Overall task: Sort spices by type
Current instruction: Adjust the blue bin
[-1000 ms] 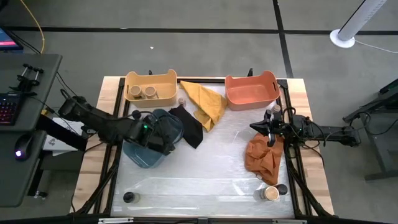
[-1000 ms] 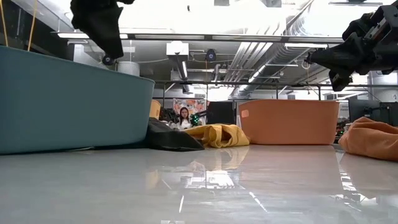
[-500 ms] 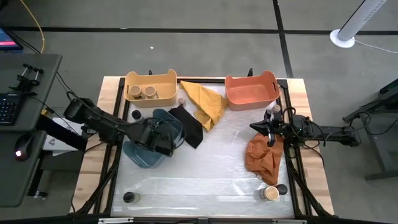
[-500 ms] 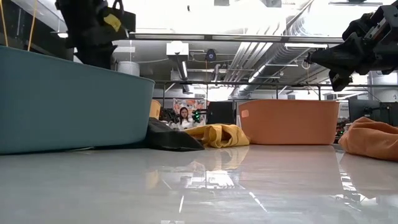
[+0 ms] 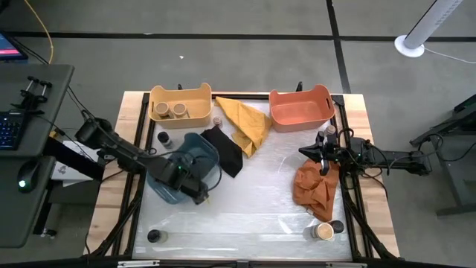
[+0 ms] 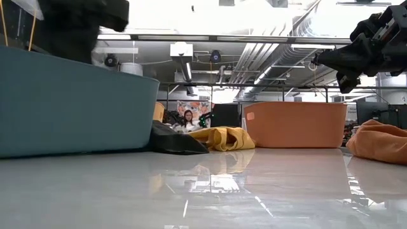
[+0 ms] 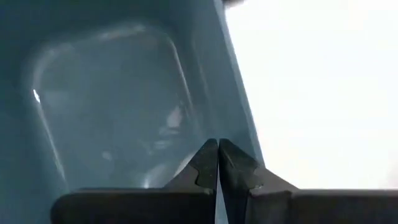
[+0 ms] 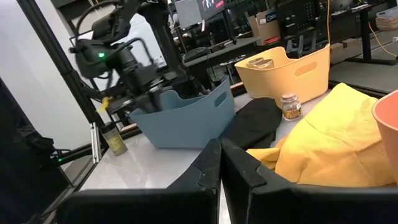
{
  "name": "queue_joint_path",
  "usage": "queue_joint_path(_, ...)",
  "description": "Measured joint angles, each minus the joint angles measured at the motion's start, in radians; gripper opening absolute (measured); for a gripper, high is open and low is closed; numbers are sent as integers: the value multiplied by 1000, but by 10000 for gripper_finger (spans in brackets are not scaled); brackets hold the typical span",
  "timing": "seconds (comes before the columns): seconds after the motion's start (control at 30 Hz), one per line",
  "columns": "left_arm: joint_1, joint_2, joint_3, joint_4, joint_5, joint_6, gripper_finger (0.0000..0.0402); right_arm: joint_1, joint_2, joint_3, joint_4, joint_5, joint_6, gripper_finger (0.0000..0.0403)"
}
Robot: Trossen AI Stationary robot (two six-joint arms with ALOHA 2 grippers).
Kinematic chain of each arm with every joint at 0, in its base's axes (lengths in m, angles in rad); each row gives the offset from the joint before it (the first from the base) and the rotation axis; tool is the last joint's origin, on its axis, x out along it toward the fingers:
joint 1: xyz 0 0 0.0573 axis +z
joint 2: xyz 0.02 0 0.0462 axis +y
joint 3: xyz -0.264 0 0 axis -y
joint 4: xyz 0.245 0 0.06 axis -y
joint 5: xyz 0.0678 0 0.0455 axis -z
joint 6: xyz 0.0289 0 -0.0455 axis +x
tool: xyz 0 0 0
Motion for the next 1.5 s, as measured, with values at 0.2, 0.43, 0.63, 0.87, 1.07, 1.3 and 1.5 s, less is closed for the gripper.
queue_joint_path(0.2, -116, 0, 0, -2, 98, -76, 0, 0, 0, 0, 0, 0, 0, 3)
queue_joint_path(0.43, -273, 0, 0, -3, 306, -171, 0, 0, 0, 0, 0, 0, 0, 3)
queue_joint_path(0.63, -380, 0, 0, -94, 387, -291, 0, 0, 0, 0, 0, 0, 0, 3)
queue_joint_path(0.87, -420, 0, 0, -300, 434, -360, 0, 0, 0, 0, 0, 0, 0, 3)
queue_joint_path(1.07, -420, 0, 0, -382, 501, -335, 0, 0, 0, 0, 0, 0, 0, 3)
queue_joint_path(1.3, -433, -1, 0, -544, 507, -319, 0, 0, 0, 0, 0, 0, 0, 3)
queue_joint_path(1.5, -433, -12, 1, -615, 504, -310, 0, 0, 0, 0, 0, 0, 0, 3)
